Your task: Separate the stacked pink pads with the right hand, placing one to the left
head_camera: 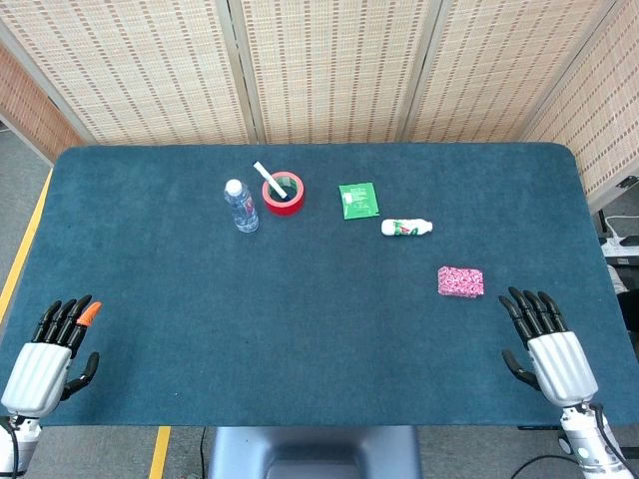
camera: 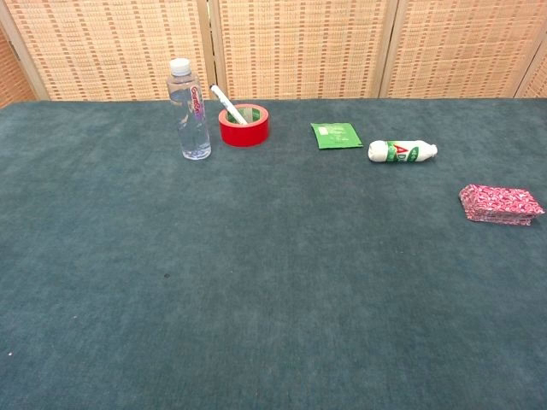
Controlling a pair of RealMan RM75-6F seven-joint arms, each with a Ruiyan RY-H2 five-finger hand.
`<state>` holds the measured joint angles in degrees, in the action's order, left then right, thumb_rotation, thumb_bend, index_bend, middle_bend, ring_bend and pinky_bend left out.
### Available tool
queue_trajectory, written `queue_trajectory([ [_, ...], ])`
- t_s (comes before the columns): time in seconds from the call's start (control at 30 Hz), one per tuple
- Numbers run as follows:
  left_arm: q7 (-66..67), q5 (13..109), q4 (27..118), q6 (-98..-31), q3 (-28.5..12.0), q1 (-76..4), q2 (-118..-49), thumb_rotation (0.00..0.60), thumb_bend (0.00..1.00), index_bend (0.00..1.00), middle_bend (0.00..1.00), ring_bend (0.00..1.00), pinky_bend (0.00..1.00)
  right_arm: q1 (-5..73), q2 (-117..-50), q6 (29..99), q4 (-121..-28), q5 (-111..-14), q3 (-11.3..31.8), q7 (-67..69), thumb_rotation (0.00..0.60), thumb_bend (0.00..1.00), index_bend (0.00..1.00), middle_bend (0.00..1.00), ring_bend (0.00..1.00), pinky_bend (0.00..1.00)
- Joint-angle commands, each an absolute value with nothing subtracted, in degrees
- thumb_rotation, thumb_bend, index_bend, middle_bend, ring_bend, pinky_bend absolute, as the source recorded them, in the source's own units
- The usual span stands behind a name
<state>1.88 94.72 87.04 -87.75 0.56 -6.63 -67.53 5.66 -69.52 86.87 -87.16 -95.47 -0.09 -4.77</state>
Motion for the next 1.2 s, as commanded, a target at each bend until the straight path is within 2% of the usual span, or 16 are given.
queue_trajectory([
  [0.03,2.12,94.49,87.17,-87.25,0.61,-6.8,-67.62,0.6,0.49,0.0,0.0,0.0,0.01,6.16,-69.65,85.46,-87.15,-94.47,0.09,-5.2,0.6,0.3,0.0,0.0,0.0,0.0],
  [0.37,1.41,94.59,88.06,-86.61,0.85,-7.19,-67.16,0.6,0.49,0.0,0.0,0.0,0.01,8.76,-70.75,79.7,-86.36,-90.59,1.47,-5.74,0.6,0.3,0.0,0.0,0.0,0.0],
  [0.57,0.78,94.06,87.59,-85.2,0.95,-7.76,-67.13,0.6,0.49,0.0,0.0,0.0,0.01,15.49,-69.45,68.21,-89.7,-83.13,5.67,-10.42,0.6,0.3,0.0,0.01,0.0,0.0],
  [0.7,1.05,93.43,87.6,-84.87,0.75,-7.86,-67.1,0.6,0.49,0.0,0.0,0.0,0.01,20.19,-70.05,62.23,-89.78,-77.75,8.68,-16.06,0.6,0.3,0.05,0.07,0.0,0.0],
  [0.9,1.09,92.94,87.52,-84.25,0.77,-8.04,-67.11,0.6,0.49,0.0,0.0,0.0,0.01,25.5,-73.96,56.99,-85.86,-69.96,11.35,-23.07,0.6,0.3,0.13,0.14,0.0,0.0],
  [1.2,0.43,92.89,87.38,-84.2,0.98,-8.02,-66.88,0.6,0.49,0.0,0.0,0.0,0.01,29.9,-79.01,51.52,-78.61,-60.49,10.99,-28.78,0.6,0.3,0.13,0.14,0.0,0.0],
])
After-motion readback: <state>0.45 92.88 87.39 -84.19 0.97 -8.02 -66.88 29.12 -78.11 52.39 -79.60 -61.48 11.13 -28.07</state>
